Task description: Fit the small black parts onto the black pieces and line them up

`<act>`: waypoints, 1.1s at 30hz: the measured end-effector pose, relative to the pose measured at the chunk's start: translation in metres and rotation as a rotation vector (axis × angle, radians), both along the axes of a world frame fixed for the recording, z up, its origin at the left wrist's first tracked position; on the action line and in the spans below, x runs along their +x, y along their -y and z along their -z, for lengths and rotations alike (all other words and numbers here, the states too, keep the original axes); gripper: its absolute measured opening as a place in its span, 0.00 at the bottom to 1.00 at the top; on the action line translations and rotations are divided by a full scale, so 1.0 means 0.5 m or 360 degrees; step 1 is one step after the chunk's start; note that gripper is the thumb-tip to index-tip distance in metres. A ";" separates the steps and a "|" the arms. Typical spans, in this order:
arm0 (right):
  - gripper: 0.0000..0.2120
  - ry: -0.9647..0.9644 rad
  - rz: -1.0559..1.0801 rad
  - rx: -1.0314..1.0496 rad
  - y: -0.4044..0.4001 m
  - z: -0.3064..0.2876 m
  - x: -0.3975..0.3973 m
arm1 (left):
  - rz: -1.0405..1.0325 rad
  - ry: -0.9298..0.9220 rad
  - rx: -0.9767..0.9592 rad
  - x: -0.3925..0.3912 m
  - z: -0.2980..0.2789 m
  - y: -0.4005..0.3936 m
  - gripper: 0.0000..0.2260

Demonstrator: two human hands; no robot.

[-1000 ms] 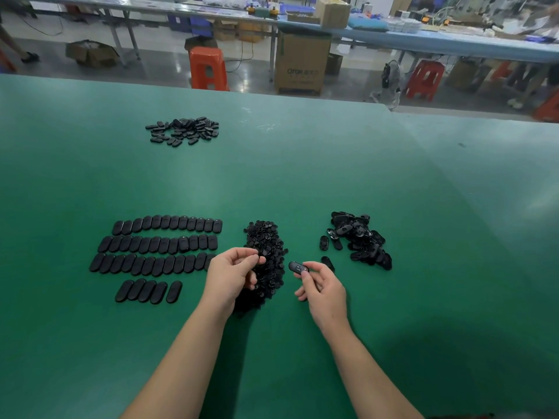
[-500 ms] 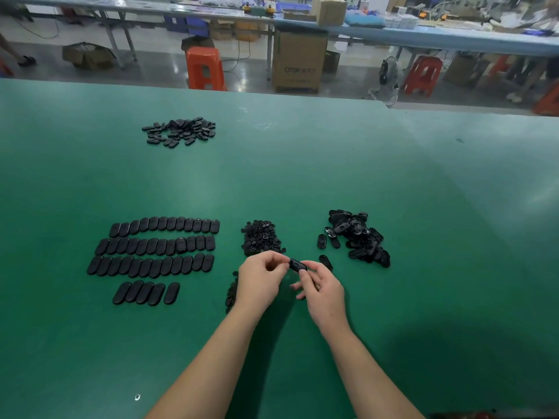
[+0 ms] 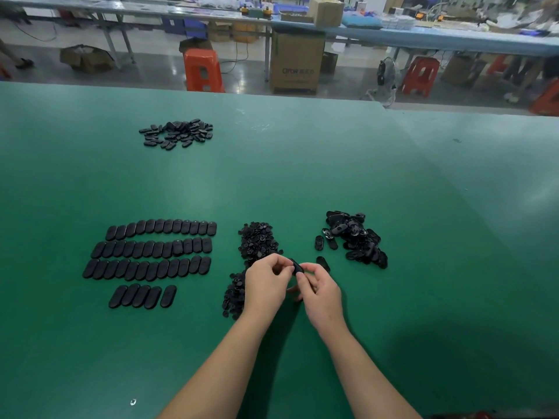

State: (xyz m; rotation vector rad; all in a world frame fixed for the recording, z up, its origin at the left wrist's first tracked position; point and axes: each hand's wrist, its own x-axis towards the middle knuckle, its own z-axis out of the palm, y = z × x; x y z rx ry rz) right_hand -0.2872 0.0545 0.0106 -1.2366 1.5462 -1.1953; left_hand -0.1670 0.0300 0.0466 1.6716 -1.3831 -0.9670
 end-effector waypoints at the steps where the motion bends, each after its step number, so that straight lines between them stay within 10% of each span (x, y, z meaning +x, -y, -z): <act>1: 0.06 0.0002 -0.0003 0.0005 0.001 0.000 -0.001 | -0.0008 0.0011 -0.0009 -0.001 -0.001 0.000 0.08; 33: 0.04 0.0067 0.0017 0.0026 0.004 0.011 -0.011 | 0.0026 0.0265 -0.0274 -0.011 0.017 -0.011 0.01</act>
